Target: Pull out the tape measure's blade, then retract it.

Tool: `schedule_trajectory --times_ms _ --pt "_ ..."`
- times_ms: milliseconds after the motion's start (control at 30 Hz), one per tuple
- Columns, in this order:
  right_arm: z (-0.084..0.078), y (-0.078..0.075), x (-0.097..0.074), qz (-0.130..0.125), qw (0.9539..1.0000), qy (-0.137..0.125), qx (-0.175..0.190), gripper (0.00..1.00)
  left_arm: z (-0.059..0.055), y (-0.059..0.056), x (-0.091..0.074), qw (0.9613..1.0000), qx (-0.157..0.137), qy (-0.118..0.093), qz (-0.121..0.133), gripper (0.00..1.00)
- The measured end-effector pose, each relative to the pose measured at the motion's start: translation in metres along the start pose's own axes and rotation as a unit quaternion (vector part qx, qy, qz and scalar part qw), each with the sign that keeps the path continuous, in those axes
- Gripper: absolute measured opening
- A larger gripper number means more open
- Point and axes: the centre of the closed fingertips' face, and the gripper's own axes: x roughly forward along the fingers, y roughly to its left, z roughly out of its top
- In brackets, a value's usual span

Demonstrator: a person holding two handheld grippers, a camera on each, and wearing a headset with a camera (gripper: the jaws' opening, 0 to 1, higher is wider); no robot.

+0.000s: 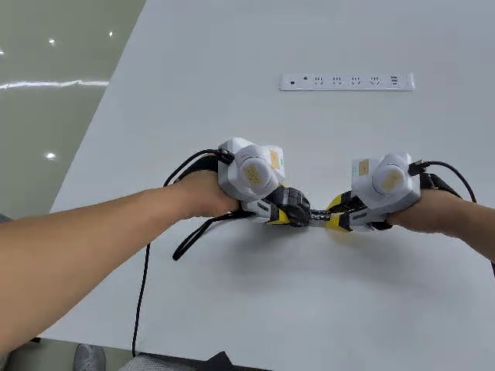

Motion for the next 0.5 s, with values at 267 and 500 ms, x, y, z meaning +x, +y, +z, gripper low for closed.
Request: schedule_trajectory --times_ms 267,500 --pt "-0.009 -0.001 -0.008 0.003 0.9999 0.002 0.010 0.10 0.000 0.000 0.000 1.0000 0.001 0.001 0.000 0.31" --pt "-0.014 -0.001 -0.015 0.007 0.9998 0.003 0.020 0.10 0.000 0.000 0.000 1.0000 0.002 0.001 -0.001 0.31"
